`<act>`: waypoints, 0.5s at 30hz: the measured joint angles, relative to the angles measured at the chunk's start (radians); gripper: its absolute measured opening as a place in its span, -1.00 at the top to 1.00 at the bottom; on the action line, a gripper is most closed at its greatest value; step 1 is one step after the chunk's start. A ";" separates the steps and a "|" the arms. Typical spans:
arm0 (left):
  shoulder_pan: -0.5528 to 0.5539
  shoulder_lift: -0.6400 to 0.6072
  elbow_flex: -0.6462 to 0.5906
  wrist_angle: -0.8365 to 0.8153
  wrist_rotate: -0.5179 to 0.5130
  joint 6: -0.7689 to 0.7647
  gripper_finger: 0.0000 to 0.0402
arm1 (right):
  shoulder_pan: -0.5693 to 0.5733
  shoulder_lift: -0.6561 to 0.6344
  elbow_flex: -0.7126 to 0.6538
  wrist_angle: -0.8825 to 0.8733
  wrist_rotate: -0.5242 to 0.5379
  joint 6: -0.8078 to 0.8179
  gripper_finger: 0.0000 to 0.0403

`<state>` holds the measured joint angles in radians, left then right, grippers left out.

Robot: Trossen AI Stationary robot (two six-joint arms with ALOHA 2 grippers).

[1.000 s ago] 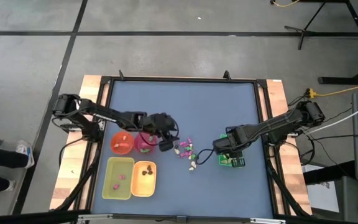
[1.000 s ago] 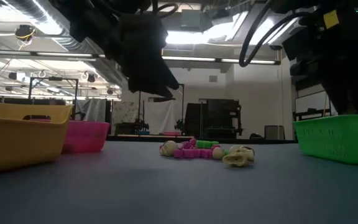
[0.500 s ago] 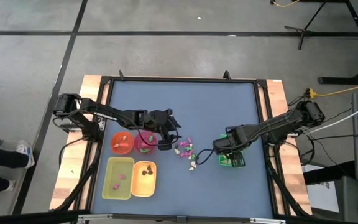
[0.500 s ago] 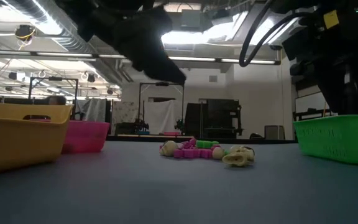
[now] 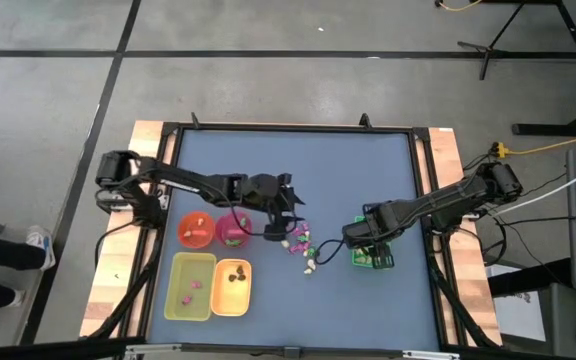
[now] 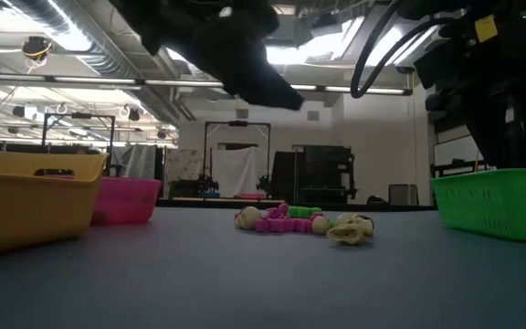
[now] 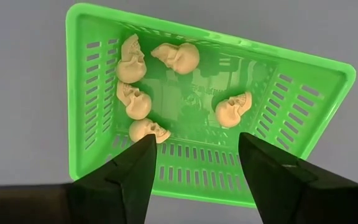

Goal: Sort Halloween decoration
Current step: Put the pink skeleton toy into the light yellow bin

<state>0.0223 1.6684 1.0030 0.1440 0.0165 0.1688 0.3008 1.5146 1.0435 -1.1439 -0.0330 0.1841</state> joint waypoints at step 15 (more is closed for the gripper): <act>0.056 0.118 0.118 -0.416 0.058 0.108 0.03 | 0.000 0.000 0.000 0.026 0.000 0.001 -0.13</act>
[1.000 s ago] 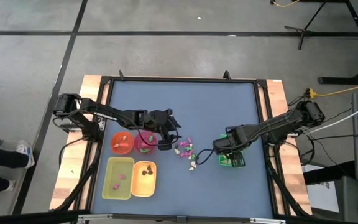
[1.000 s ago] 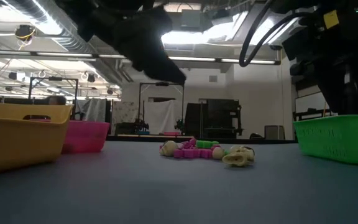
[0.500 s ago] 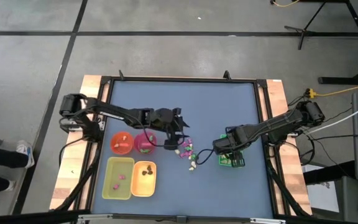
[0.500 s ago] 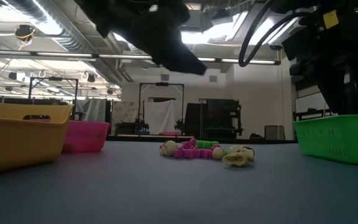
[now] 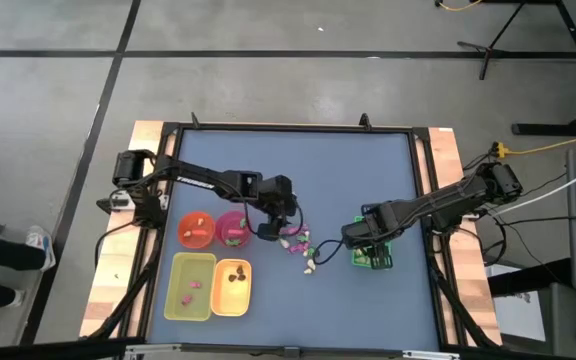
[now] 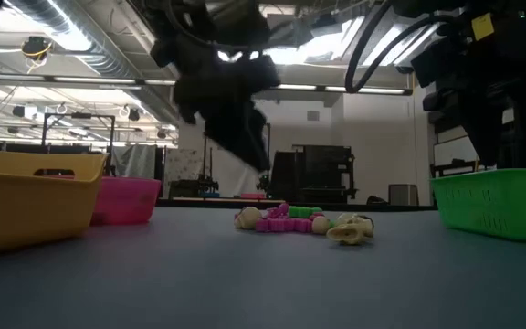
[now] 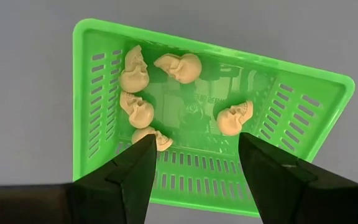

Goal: Sort Halloween decoration
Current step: Put the pink skeleton toy into the light yellow bin

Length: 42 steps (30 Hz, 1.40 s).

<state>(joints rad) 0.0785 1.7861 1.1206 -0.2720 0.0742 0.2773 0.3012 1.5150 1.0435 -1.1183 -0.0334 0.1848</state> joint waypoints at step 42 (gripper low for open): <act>0.003 0.154 0.000 -0.073 0.082 0.143 0.48 | 0.000 -0.001 0.000 0.030 0.000 0.001 -0.13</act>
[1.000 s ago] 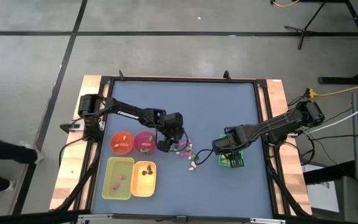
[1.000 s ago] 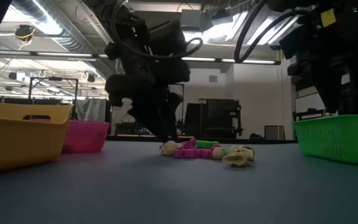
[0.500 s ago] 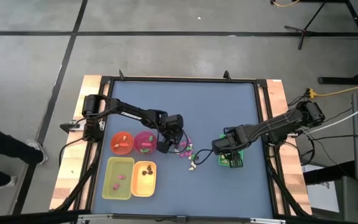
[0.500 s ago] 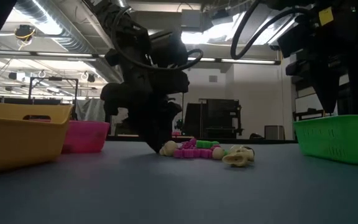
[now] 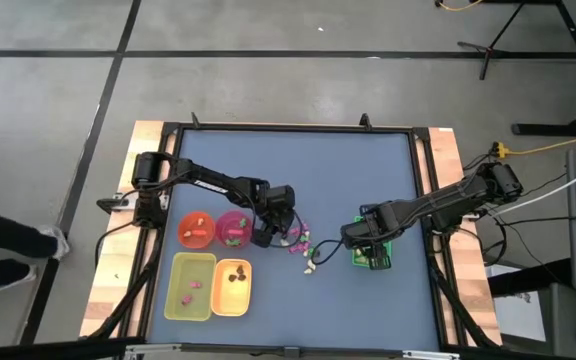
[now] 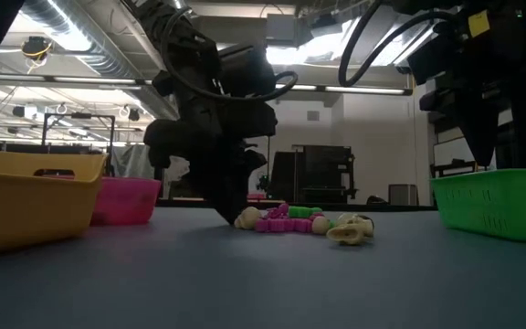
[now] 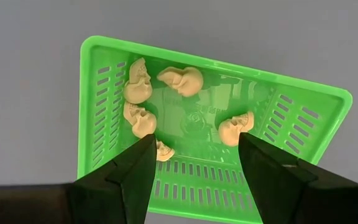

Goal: Sort Halloween decoration
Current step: Put the pink skeleton toy into the light yellow bin

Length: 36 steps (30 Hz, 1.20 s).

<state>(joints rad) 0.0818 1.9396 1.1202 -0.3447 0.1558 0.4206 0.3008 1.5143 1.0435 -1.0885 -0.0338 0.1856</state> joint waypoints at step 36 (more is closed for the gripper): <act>0.000 -0.117 -0.006 -0.074 -0.098 -0.055 0.79 | 0.000 0.000 0.000 0.003 0.000 0.000 -0.13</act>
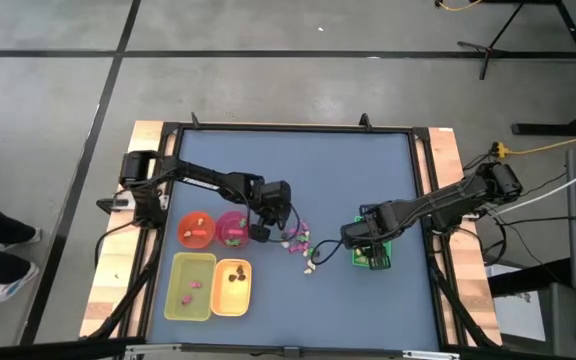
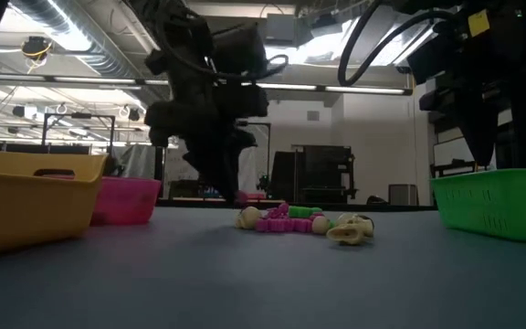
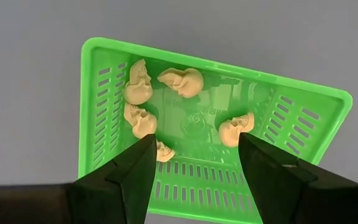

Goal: Sort Halloween decoration
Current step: Put the pink skeleton toy into the light yellow bin

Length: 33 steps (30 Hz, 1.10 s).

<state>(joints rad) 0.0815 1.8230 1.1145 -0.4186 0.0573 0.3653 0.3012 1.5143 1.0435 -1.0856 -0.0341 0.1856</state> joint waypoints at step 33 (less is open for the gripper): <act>-0.606 -0.359 0.004 -0.639 0.197 -1.262 0.80 | 0.000 0.000 0.001 0.037 -0.003 0.000 -0.13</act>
<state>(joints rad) -0.5245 1.4639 1.1183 -1.0578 0.2538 -0.8970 0.3012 1.5143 1.0443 -1.0485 -0.0368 0.1852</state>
